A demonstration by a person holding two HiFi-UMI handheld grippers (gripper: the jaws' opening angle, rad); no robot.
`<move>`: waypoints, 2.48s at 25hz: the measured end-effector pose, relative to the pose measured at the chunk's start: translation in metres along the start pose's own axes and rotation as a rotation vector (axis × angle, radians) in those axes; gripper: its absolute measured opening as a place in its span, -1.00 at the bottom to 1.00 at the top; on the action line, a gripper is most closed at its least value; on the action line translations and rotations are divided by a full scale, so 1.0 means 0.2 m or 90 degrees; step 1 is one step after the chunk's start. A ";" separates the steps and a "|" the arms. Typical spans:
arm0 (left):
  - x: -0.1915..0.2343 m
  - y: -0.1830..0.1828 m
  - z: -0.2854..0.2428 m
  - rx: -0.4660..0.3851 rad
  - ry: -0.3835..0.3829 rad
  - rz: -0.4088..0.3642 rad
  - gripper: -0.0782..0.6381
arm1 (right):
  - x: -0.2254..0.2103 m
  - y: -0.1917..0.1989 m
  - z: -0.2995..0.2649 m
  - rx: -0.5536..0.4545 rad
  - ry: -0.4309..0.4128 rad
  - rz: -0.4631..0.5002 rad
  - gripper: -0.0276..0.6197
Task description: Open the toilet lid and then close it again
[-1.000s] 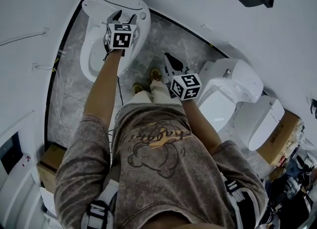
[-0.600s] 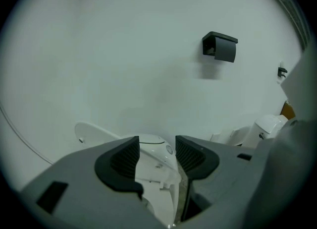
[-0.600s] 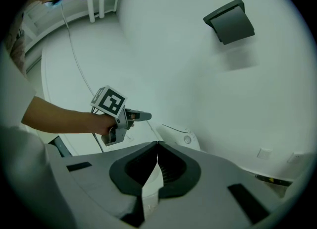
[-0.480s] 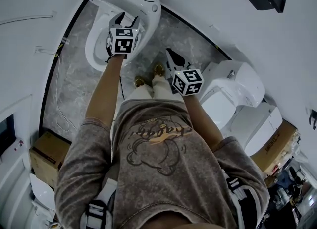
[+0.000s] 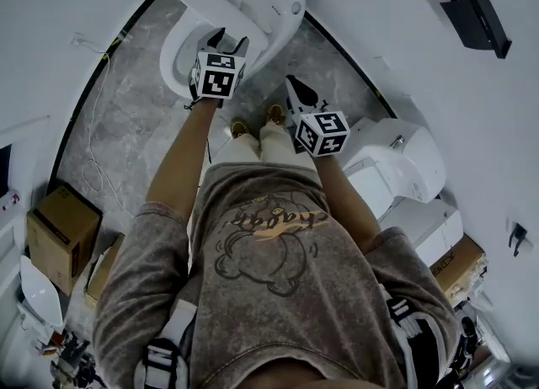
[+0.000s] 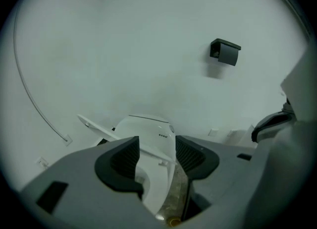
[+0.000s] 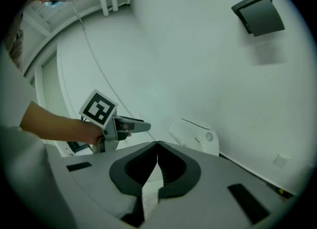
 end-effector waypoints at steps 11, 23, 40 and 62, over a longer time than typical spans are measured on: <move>0.10 0.34 0.12 0.029 -0.029 0.094 -0.14 | 0.23 0.09 -0.19 0.056 -0.084 0.044 -0.83; 0.20 0.63 0.18 0.052 -0.078 0.180 -0.21 | 0.27 0.19 -0.38 0.117 -0.126 0.065 -0.83; 0.32 1.23 0.10 0.147 -0.133 0.274 -0.23 | 0.23 0.47 -0.68 0.200 -0.163 0.069 -0.83; 0.40 1.90 -0.22 0.206 -0.155 0.350 -0.23 | 0.10 1.00 -0.91 0.259 -0.179 0.072 -0.83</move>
Point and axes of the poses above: the fingertips, and each gripper's own axes: z backward along the fingers, x to its left, y out of its underside, the point moved 3 cm from there along z, backward along the fingers, and after that the axes turned 2 degrees about -z, right-handed, at the moved point
